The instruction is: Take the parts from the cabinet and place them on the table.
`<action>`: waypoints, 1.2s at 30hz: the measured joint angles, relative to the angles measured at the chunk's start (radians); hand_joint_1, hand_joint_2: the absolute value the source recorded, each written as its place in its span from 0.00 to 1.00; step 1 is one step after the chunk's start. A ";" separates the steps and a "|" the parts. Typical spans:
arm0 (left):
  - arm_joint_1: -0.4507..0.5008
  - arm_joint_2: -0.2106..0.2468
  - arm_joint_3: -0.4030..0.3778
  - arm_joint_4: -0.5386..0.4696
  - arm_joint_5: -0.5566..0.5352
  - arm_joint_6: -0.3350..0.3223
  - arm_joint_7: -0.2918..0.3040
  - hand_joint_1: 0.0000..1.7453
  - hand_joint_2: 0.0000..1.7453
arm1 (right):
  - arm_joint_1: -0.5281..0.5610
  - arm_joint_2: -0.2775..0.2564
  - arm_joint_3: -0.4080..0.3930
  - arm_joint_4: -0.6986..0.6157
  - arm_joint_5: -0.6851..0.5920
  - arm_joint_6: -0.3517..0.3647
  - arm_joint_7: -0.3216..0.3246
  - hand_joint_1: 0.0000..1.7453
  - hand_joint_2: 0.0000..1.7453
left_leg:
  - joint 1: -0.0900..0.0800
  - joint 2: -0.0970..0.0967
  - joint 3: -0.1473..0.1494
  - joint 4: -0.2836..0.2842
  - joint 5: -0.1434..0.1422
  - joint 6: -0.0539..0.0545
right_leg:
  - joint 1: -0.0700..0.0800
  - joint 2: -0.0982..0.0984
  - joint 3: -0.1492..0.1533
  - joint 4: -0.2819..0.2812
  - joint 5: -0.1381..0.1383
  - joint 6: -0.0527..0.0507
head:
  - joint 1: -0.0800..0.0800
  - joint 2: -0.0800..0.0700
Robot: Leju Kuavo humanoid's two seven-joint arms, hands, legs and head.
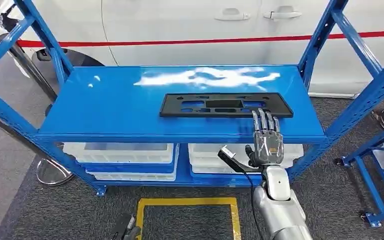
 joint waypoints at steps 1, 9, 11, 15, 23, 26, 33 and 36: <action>-0.002 0.005 0.000 0.000 0.001 0.000 -0.001 0.00 0.00 | -0.001 -0.001 0.005 0.000 0.000 0.000 0.000 0.00 1.00 | -0.003 0.002 0.015 -0.029 -0.016 0.013 | 0.003 -0.002 -0.002 0.000 0.001 0.002 | 0.002 0.000; -0.003 0.002 -0.010 0.000 0.000 -0.005 -0.014 0.00 0.00 | -0.005 -0.018 0.019 -0.004 -0.006 -0.001 -0.024 0.00 1.00 | 0.006 0.007 0.026 -0.084 0.021 0.019 | -0.009 0.000 -0.085 0.174 -0.103 0.040 | 0.001 0.000; 0.000 0.002 -0.011 0.000 0.000 -0.005 -0.014 0.00 0.00 | 0.004 -0.019 0.019 -0.003 -0.010 0.000 -0.028 0.00 1.00 | 0.006 0.007 0.023 -0.079 0.021 0.018 | -0.017 -0.001 -0.135 0.280 -0.133 0.050 | 0.001 0.000; 0.002 0.001 -0.015 0.000 -0.001 -0.005 -0.014 0.00 0.00 | 0.003 -0.023 0.019 -0.004 -0.015 0.000 -0.032 0.00 1.00 | 0.015 0.004 0.017 -0.052 0.008 0.000 | -0.034 -0.003 -0.011 0.044 0.006 0.066 | 0.001 0.000; 0.001 0.002 -0.016 0.000 0.001 -0.005 -0.014 0.00 0.00 | 0.010 -0.016 0.005 -0.051 -0.032 -0.001 -0.079 0.00 1.00 | 0.015 0.003 -0.034 0.051 -0.064 -0.041 | -0.028 0.003 -0.007 0.005 0.001 0.005 | 0.000 0.000; 0.004 0.002 -0.016 0.000 0.009 -0.003 -0.011 0.00 0.00 | 0.019 -0.014 -0.004 -0.054 -0.029 0.000 -0.082 0.00 1.00 | 0.016 0.003 -0.135 0.271 -0.149 -0.046 | -0.022 0.001 -0.011 0.006 0.002 0.003 | 0.000 0.000; 0.000 0.005 -0.016 0.000 0.006 -0.003 -0.021 0.00 0.00 | 0.023 -0.007 -0.014 -0.066 -0.024 0.000 -0.085 0.00 1.00 | 0.000 0.004 0.011 -0.036 -0.012 -0.006 | -0.014 0.001 -0.011 0.005 0.005 0.016 | 0.000 0.000; 0.002 0.005 -0.018 0.000 0.000 -0.005 -0.024 0.00 0.00 | 0.025 -0.005 -0.016 -0.072 -0.024 -0.001 -0.090 0.00 1.00 | 0.006 0.002 0.021 -0.058 -0.001 0.008 | -0.012 -0.002 -0.005 -0.005 0.008 0.036 | 0.000 0.000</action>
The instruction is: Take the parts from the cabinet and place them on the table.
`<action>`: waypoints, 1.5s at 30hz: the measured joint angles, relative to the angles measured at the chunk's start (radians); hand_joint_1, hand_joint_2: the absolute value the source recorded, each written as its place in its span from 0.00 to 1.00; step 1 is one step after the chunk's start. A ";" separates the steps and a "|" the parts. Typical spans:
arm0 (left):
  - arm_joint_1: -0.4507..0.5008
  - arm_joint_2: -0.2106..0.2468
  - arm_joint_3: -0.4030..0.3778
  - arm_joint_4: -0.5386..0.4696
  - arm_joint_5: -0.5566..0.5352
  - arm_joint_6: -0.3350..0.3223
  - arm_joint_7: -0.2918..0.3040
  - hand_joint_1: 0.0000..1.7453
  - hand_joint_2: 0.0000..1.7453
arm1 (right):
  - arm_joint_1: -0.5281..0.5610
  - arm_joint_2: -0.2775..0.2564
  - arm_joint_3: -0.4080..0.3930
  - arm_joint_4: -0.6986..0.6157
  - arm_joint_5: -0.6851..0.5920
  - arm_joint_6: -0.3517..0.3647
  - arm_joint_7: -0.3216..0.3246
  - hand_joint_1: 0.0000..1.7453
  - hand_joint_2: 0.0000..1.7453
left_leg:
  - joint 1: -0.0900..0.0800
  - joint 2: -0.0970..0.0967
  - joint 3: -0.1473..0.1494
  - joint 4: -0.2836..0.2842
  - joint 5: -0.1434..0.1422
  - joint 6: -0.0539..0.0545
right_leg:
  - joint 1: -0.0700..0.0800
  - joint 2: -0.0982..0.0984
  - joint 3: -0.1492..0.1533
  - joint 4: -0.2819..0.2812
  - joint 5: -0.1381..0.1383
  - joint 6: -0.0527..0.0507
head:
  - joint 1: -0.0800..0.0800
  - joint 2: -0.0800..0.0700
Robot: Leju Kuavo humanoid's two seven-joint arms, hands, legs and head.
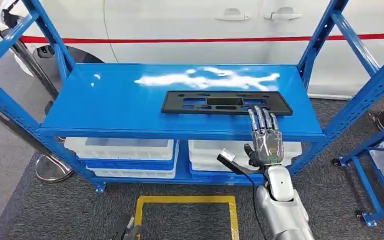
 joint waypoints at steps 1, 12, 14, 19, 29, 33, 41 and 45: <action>0.000 -0.001 -0.001 0.000 -0.002 0.000 -0.002 0.00 0.00 | -0.001 0.000 -0.002 -0.002 0.000 0.000 0.000 0.00 1.00 | 0.002 0.002 0.006 -0.010 0.008 0.000 | -0.004 0.001 -0.004 0.016 -0.009 0.003 | 0.000 0.000; 0.000 -0.001 -0.008 0.000 -0.005 0.001 -0.003 0.00 0.00 | 0.011 0.001 -0.018 -0.008 -0.007 0.000 -0.002 0.00 1.00 | -0.005 0.000 0.004 0.019 -0.022 -0.015 | -0.007 0.002 -0.020 0.014 0.005 -0.005 | 0.000 0.000; 0.000 -0.001 -0.009 0.000 -0.005 0.001 -0.004 0.00 0.00 | 0.012 0.001 -0.019 -0.009 -0.007 0.000 -0.002 0.00 1.00 | -0.002 0.001 0.009 0.014 -0.024 -0.024 | 0.000 0.004 -0.021 0.014 0.001 -0.016 | 0.000 0.000; -0.001 0.000 -0.011 0.000 -0.004 0.003 -0.005 0.00 0.00 | 0.010 0.005 -0.020 -0.013 -0.007 0.000 -0.003 0.00 1.00 | 0.004 0.001 -0.092 0.230 -0.132 -0.052 | -0.008 0.002 0.000 0.003 -0.005 -0.039 | -0.002 0.000; -0.001 0.003 -0.011 0.000 0.003 0.006 -0.007 0.00 0.00 | 0.011 0.007 -0.020 -0.013 -0.007 0.000 -0.014 0.00 1.00 | -0.012 -0.002 -0.037 0.019 0.017 -0.010 | -0.003 0.006 0.015 0.000 -0.019 -0.018 | -0.002 0.000; -0.003 0.002 -0.017 0.000 -0.005 0.002 -0.019 0.00 0.00 | 0.005 0.007 -0.024 -0.018 -0.008 0.000 -0.016 0.00 1.00 | 0.000 0.000 -0.011 -0.019 0.032 0.009 | -0.002 0.004 -0.017 0.082 -0.078 0.001 | 0.000 0.000; 0.002 0.002 -0.017 0.000 0.009 0.021 -0.009 0.00 0.00 | 0.020 0.007 -0.029 -0.025 -0.008 0.000 -0.018 0.00 1.00 | 0.003 -0.003 -0.015 0.016 0.003 -0.012 | -0.016 -0.001 -0.007 0.019 -0.013 0.017 | 0.000 0.000; 0.005 0.002 -0.017 0.000 0.010 0.003 -0.020 0.00 0.00 | 0.035 0.011 -0.029 -0.037 -0.008 0.000 -0.020 0.00 1.00 | 0.001 -0.004 -0.016 0.020 -0.001 -0.029 | -0.007 0.006 -0.012 0.018 -0.010 -0.013 | -0.001 0.000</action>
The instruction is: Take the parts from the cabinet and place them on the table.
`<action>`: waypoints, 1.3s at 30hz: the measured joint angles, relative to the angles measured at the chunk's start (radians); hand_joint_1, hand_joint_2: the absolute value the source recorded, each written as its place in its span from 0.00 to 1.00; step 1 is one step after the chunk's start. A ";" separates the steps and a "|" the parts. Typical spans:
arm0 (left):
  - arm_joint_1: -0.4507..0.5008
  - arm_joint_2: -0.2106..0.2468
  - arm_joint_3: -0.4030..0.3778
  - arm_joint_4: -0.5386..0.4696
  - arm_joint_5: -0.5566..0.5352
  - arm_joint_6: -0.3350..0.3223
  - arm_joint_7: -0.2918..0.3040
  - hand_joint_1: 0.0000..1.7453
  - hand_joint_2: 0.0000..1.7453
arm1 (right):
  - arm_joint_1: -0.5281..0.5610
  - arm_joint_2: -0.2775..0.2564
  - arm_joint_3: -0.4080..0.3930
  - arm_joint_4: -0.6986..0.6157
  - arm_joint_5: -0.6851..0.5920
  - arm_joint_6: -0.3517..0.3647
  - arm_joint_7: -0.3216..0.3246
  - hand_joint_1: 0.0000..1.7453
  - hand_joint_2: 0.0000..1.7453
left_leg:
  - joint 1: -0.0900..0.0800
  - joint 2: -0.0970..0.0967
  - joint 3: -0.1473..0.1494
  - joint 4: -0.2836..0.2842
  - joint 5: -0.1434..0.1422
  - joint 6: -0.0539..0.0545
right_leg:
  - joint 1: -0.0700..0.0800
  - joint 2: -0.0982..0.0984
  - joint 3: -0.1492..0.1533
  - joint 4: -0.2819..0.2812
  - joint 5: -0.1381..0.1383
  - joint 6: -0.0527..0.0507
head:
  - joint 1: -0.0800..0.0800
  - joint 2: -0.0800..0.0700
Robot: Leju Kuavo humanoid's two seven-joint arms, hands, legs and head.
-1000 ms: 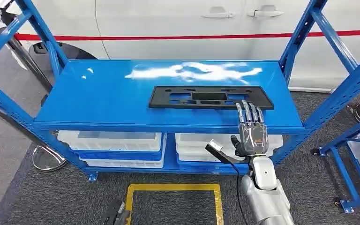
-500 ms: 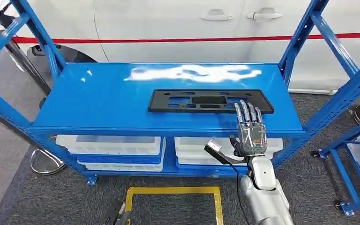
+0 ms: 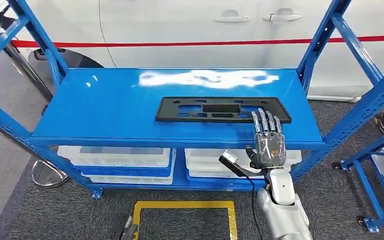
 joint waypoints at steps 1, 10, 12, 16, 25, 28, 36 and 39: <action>0.000 0.000 0.000 0.000 0.000 -0.001 -0.001 0.00 0.00 | 0.000 0.002 0.000 -0.003 0.000 0.000 0.000 0.00 1.00 | 0.002 0.001 -0.005 0.007 -0.009 -0.006 | -0.008 -0.001 0.002 -0.006 0.004 -0.008 | 0.000 0.000; 0.007 0.001 0.000 0.000 0.000 -0.003 -0.003 0.00 0.00 | 0.009 0.011 0.000 -0.011 0.000 0.000 -0.001 0.00 1.00 | 0.002 -0.001 -0.050 0.097 -0.007 0.002 | 0.004 0.001 0.012 -0.007 0.000 -0.020 | -0.001 0.000; 0.004 0.004 0.000 0.000 0.000 -0.003 -0.003 0.00 0.00 | 0.008 0.011 -0.001 -0.015 0.000 0.000 -0.001 0.00 1.00 | -0.007 0.003 -0.008 0.002 0.002 0.020 | 0.009 0.001 0.011 -0.008 -0.002 -0.013 | -0.001 0.000; 0.009 0.005 0.000 0.000 -0.005 0.002 -0.007 0.00 0.00 | 0.015 0.013 -0.001 -0.022 0.001 0.000 -0.004 0.00 1.00 | -0.012 0.001 0.024 -0.037 -0.003 0.040 | 0.002 -0.006 0.024 0.006 0.030 0.024 | 0.000 0.000; 0.032 -0.012 -0.003 0.000 -0.005 0.025 -0.011 0.00 0.00 | 0.072 0.010 -0.014 -0.056 0.000 0.000 -0.009 0.00 1.00 | 0.003 0.003 0.043 -0.023 -0.015 0.035 | -0.016 -0.006 -0.048 0.068 0.004 0.053 | 0.001 0.000; 0.031 -0.015 -0.006 0.000 -0.011 0.024 -0.022 0.00 0.00 | 0.076 0.009 -0.019 -0.062 -0.003 0.000 -0.020 0.00 1.00 | 0.003 0.004 0.041 -0.009 -0.040 0.012 | -0.004 -0.011 -0.030 -0.004 -0.021 0.030 | 0.000 0.000; 0.031 -0.015 -0.013 0.000 -0.015 0.027 -0.025 0.00 0.00 | 0.084 0.009 -0.029 -0.072 -0.005 0.000 -0.040 0.00 1.00 | 0.008 0.007 -0.086 0.254 -0.142 -0.023 | -0.006 -0.005 0.034 -0.006 -0.030 -0.023 | 0.000 0.000; 0.036 -0.015 -0.013 0.000 -0.007 0.028 -0.020 0.00 0.00 | 0.085 0.008 -0.035 -0.072 -0.003 0.000 -0.043 0.00 1.00 | 0.008 0.007 -0.123 0.240 -0.131 -0.021 | -0.005 0.001 0.065 -0.003 -0.049 -0.022 | -0.001 0.000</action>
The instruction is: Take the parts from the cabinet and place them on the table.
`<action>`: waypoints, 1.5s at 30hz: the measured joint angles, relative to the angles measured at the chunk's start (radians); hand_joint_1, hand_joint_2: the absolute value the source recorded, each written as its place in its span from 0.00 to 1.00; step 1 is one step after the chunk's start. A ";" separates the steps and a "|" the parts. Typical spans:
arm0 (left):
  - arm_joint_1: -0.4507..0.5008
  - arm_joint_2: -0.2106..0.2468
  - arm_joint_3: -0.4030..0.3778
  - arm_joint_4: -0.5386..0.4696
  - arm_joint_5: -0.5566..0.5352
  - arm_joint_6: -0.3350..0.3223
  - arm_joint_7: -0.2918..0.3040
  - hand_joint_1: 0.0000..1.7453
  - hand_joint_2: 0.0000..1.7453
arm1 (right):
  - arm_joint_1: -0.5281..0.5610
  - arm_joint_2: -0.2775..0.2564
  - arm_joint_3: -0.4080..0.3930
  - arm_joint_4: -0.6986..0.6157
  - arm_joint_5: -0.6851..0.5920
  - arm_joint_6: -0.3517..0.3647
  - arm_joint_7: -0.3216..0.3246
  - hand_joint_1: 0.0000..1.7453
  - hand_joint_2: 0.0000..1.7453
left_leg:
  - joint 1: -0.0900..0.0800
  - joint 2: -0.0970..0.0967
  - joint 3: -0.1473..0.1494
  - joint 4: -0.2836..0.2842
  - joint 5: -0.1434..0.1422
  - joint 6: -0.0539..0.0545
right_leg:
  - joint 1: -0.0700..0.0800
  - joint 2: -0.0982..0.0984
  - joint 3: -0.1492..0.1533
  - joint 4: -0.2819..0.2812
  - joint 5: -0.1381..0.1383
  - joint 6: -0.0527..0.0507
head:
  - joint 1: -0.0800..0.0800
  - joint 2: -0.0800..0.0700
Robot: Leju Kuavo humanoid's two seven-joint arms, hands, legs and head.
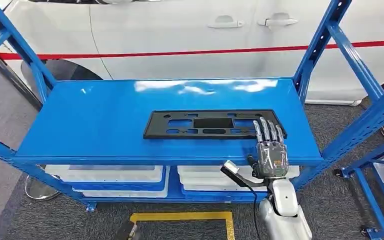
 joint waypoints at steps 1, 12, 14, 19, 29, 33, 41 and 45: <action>-0.002 0.000 0.000 0.000 0.004 0.002 0.000 0.00 0.00 | 0.000 0.000 -0.001 0.000 0.001 0.000 -0.001 0.00 1.00 | 0.000 0.000 0.017 -0.067 0.047 0.006 | 0.000 0.001 0.013 0.000 -0.009 0.002 | 0.000 0.000; -0.012 -0.005 -0.002 0.001 0.005 0.015 -0.001 0.00 0.00 | -0.026 0.095 -0.225 -0.147 -0.184 -0.002 -0.392 0.00 1.00 | -0.009 -0.004 0.071 -0.245 0.181 0.057 | 0.000 -0.001 -0.085 0.215 -0.148 0.043 | 0.001 0.000; -0.011 -0.006 -0.002 0.001 0.005 0.015 -0.001 0.00 0.00 | -0.026 0.118 -0.312 -0.176 -0.193 0.000 -0.424 0.00 1.00 | -0.010 -0.009 0.079 -0.244 0.174 0.061 | 0.000 -0.001 -0.144 0.287 -0.138 0.046 | 0.001 0.000; -0.010 -0.010 -0.004 0.001 0.005 0.015 -0.002 0.00 0.00 | -0.045 0.150 -0.396 -0.219 -0.185 0.000 -0.433 0.00 1.00 | -0.020 -0.015 0.093 -0.229 0.153 0.043 | 0.010 -0.003 -0.045 -0.004 0.029 0.030 | 0.002 0.000; -0.011 -0.011 -0.009 0.001 0.002 0.016 -0.004 0.00 0.00 | -0.026 0.187 -0.426 -0.232 -0.122 0.001 -0.428 1.00 1.00 | 0.000 -0.012 -0.041 0.071 0.004 -0.008 | -0.001 -0.005 -0.042 -0.015 0.041 0.001 | -0.002 0.000; -0.014 -0.010 -0.010 0.001 0.002 0.017 -0.004 0.00 0.00 | -0.027 0.192 -0.428 -0.233 -0.114 0.001 -0.427 0.00 1.00 | 0.001 -0.012 0.103 -0.211 0.152 0.003 | -0.002 -0.003 -0.033 -0.015 0.037 0.007 | -0.002 0.000; -0.022 -0.014 -0.013 0.001 0.004 0.019 -0.004 0.00 0.00 | -0.032 0.196 -0.431 -0.233 -0.113 0.001 -0.417 0.00 1.00 | -0.004 -0.010 0.128 -0.270 0.156 0.054 | -0.001 -0.004 -0.078 0.082 -0.033 0.046 | -0.001 0.000; -0.020 -0.014 -0.013 0.001 0.004 0.020 -0.003 0.00 0.00 | -0.024 0.196 -0.434 -0.233 -0.114 0.001 -0.416 0.00 1.00 | -0.010 -0.010 0.126 -0.266 0.153 0.057 | -0.001 -0.005 -0.178 0.275 -0.084 0.051 | -0.001 0.000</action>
